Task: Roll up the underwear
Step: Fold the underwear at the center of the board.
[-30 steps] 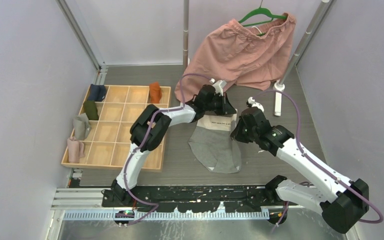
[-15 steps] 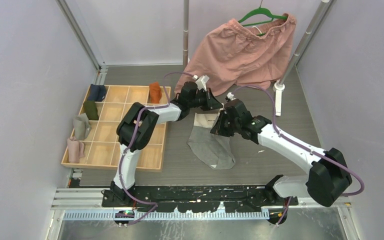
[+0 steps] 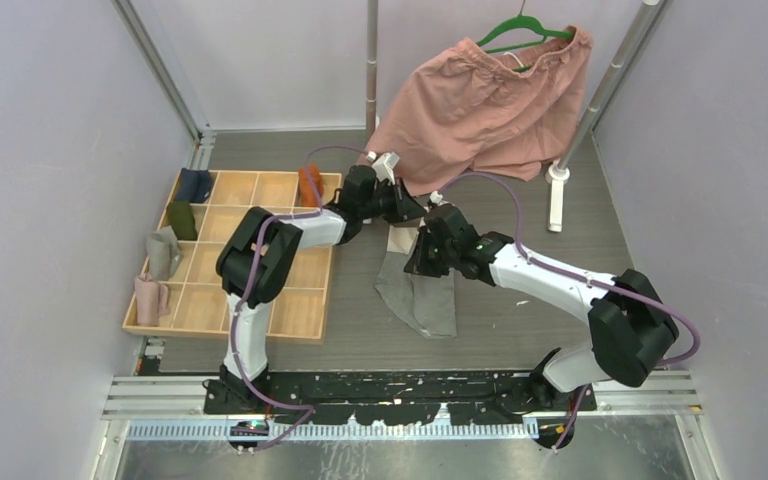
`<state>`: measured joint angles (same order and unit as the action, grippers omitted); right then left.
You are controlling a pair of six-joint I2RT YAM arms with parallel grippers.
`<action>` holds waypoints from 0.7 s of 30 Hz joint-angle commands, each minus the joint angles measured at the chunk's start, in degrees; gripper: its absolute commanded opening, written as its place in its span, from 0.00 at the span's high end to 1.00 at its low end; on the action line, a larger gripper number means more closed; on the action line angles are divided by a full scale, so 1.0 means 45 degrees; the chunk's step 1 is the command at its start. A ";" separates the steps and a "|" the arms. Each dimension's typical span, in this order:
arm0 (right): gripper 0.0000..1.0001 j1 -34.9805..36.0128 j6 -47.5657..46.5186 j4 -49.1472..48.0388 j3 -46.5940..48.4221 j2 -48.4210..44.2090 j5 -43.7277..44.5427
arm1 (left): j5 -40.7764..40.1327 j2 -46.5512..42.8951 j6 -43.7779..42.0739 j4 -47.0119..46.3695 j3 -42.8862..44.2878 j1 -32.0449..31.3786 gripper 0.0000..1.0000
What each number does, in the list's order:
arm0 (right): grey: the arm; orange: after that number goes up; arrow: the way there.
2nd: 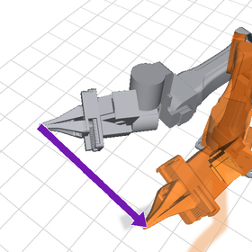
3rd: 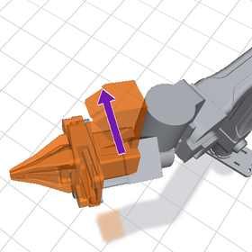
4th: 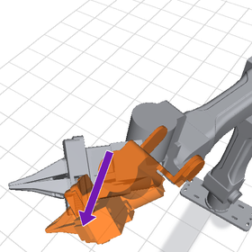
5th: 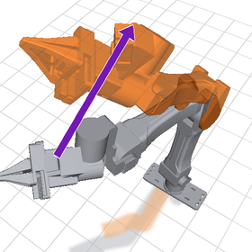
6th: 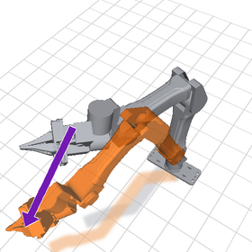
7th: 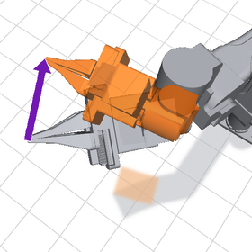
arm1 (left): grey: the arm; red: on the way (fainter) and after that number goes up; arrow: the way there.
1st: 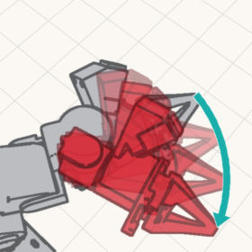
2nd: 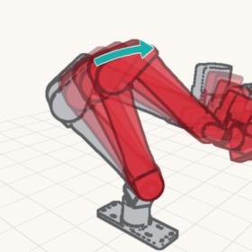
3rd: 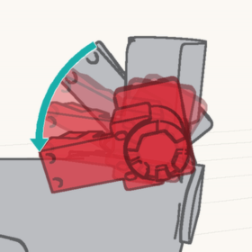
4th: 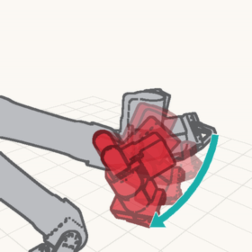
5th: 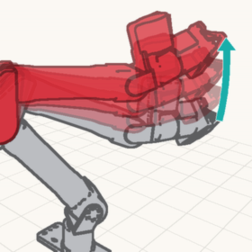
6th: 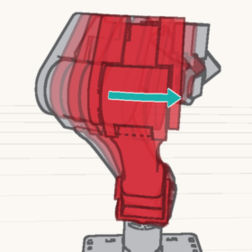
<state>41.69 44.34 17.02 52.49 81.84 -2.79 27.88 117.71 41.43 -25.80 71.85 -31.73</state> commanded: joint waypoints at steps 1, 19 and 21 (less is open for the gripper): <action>0.99 0.0294 0.0046 -0.0603 0.0566 0.0299 0.0170 | -0.0373 -0.0947 -0.0711 -0.0215 -0.0342 0.0192 0.99; 0.99 0.0594 -0.0004 -0.0813 0.1280 0.1490 -0.0040 | -0.0229 -0.0886 -0.1273 0.0188 -0.0572 0.0696 0.99; 0.98 0.0580 -0.0037 -0.0949 0.1312 0.1733 -0.0061 | -0.0244 -0.0849 -0.1267 0.0108 -0.0637 0.0748 0.99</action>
<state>43.81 44.31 14.92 56.38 87.96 -2.24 27.05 116.01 37.01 -23.31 69.17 -29.32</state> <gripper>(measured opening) 0.041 0.014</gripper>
